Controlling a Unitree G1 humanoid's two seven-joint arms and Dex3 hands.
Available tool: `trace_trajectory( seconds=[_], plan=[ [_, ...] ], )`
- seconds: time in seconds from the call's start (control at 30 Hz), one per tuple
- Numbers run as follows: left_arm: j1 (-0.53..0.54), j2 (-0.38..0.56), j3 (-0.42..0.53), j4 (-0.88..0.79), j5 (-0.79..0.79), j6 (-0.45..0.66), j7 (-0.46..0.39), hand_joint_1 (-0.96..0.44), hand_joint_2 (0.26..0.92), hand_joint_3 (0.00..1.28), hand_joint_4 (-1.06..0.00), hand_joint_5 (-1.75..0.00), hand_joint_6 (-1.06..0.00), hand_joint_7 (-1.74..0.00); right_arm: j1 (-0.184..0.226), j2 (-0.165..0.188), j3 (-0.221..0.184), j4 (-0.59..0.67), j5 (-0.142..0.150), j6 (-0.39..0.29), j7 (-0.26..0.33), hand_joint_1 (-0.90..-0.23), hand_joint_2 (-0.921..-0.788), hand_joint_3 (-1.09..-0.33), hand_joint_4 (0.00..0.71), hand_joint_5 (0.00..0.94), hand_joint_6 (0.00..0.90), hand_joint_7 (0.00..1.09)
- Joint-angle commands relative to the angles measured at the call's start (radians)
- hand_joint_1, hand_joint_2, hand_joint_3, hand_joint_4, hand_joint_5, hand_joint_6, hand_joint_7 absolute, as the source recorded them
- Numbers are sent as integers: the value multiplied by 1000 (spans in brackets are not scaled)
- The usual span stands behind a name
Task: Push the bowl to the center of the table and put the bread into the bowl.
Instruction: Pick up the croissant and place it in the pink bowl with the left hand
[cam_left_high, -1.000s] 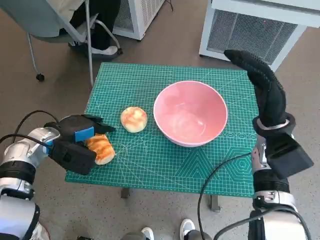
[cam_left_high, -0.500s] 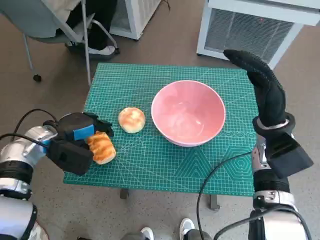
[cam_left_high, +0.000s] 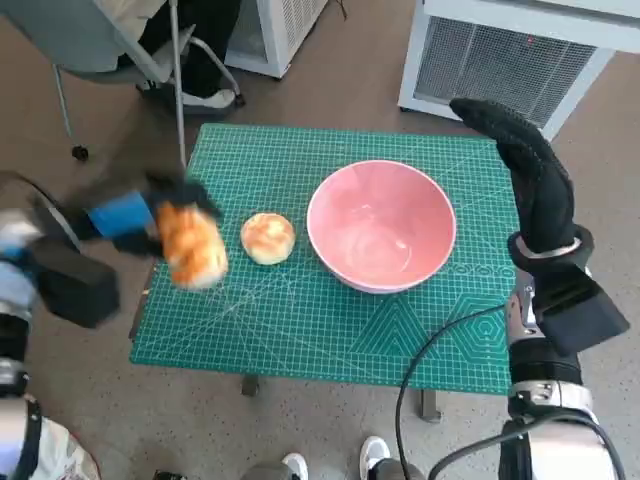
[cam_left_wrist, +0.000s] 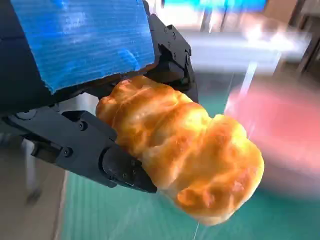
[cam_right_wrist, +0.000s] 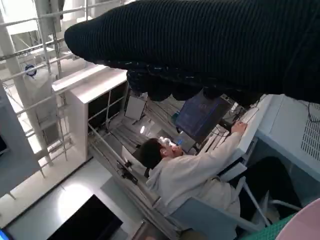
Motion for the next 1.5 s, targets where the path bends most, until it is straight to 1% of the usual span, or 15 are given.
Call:
trace_trajectory(
  seconds=[0.03,0.17,0.37,0.5,0.67,0.8,1.13,1.17,1.3,1.4,1.43,1.47,1.5],
  plan=[
    [-83,-57,24,-50,-14,18,15,2,914,11,-711,-1111,-758,-1053,6,-5,2,20,10,12,16,-781,-921,-787,249,0,304,8],
    [-161,-120,18,-41,11,43,38,2,919,16,-704,-1091,-734,-1104,4,-4,1,22,12,15,19,-781,-921,-786,248,0,304,8],
    [-268,-230,-18,1,80,108,83,1,920,28,-690,-1099,-716,-1133,6,2,2,16,14,16,20,-780,-921,-785,248,0,304,7],
    [-331,-295,-49,60,128,136,109,1,920,30,-688,-1101,-713,-1138,8,4,3,12,13,12,19,-780,-921,-787,247,0,304,7],
    [-400,-371,-108,167,221,159,184,1,920,29,-690,-1097,-711,-1140,12,0,2,13,12,10,18,-781,-921,-787,245,0,304,7],
    [-441,-429,-149,251,274,183,220,1,920,34,-691,-1100,-699,-1148,17,-4,0,9,16,11,21,-781,-921,-787,236,0,303,6],
    [-484,-538,-251,374,402,273,318,0,920,48,-686,-1097,-673,-1183,29,-8,-4,-12,39,24,35,-766,-921,-785,223,0,294,2],
    [-485,-547,-260,382,413,284,326,0,921,58,-671,-1101,-668,-1200,30,-8,-4,-14,41,25,35,-762,-921,-785,224,1,293,1],
    [-479,-576,-287,407,445,324,351,0,920,76,-642,-1109,-658,-1231,39,-14,-4,-27,36,28,28,-753,-921,-783,225,2,293,1],
    [-469,-585,-297,416,454,337,355,0,920,81,-634,-1121,-655,-1230,49,-18,-5,-40,33,29,24,-752,-921,-783,225,1,292,1],
    [-462,-589,-296,422,452,346,343,0,921,87,-625,-1131,-650,-1234,53,-20,-6,-44,35,30,25,-752,-921,-783,225,1,292,1],
    [-457,-592,-294,427,450,352,334,0,921,160,-502,-1245,-606,-1286,55,-21,-7,-46,37,30,26,-753,-921,-783,225,1,292,1],
    [-455,-593,-293,430,448,356,328,-1,921,210,-421,-1320,-575,-1325,56,-22,-7,-47,37,31,26,-753,-921,-783,225,1,292,0]
  ],
)
